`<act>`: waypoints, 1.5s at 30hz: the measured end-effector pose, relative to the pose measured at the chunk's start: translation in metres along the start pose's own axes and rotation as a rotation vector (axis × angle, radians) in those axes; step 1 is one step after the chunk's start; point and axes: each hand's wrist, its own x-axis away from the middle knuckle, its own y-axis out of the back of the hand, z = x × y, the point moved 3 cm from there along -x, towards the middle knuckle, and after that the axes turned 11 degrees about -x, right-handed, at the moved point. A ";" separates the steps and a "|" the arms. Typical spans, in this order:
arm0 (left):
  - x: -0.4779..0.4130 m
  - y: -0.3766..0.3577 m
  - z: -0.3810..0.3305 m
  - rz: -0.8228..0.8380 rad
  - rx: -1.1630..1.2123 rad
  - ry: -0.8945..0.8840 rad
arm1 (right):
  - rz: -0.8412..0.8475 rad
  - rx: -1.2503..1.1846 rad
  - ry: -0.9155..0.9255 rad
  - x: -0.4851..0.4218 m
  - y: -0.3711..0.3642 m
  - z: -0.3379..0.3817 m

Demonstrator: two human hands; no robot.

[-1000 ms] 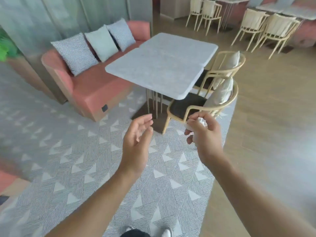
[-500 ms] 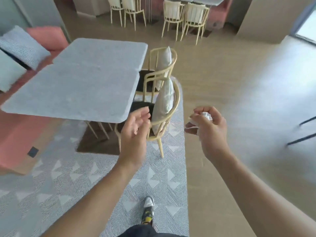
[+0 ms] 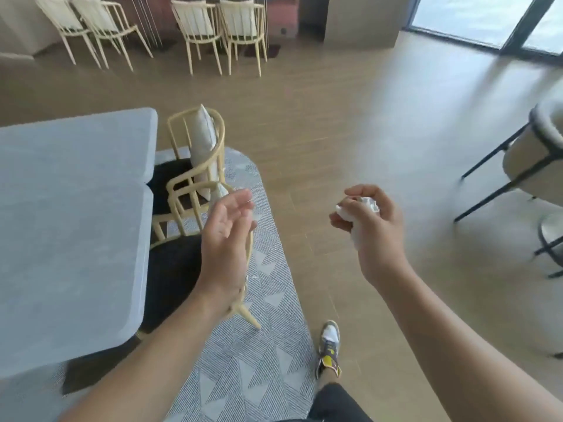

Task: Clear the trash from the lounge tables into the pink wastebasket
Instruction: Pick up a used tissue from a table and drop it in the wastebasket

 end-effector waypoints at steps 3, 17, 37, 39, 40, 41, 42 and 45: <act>-0.070 -0.044 0.015 0.012 -0.028 -0.019 | -0.041 -0.016 0.021 -0.078 0.017 -0.006; -0.357 -0.158 0.040 -0.194 0.028 -0.032 | 0.102 0.030 -0.039 -0.438 -0.017 0.004; -0.829 -0.138 0.092 -0.287 0.016 -0.123 | 0.278 0.000 -0.010 -0.853 -0.268 -0.090; -0.870 -0.135 0.099 -0.293 0.011 -0.129 | 0.291 0.000 -0.018 -0.891 -0.290 -0.101; -0.890 -0.134 0.103 -0.302 0.012 -0.133 | 0.301 0.000 -0.017 -0.909 -0.300 -0.107; -0.913 -0.133 0.108 -0.315 0.014 -0.132 | 0.314 -0.005 -0.021 -0.931 -0.312 -0.114; -0.934 -0.132 0.115 -0.325 0.015 -0.128 | 0.325 -0.013 -0.027 -0.951 -0.322 -0.122; -0.993 -0.132 0.132 -0.353 -0.001 -0.126 | 0.355 -0.037 -0.047 -1.012 -0.349 -0.148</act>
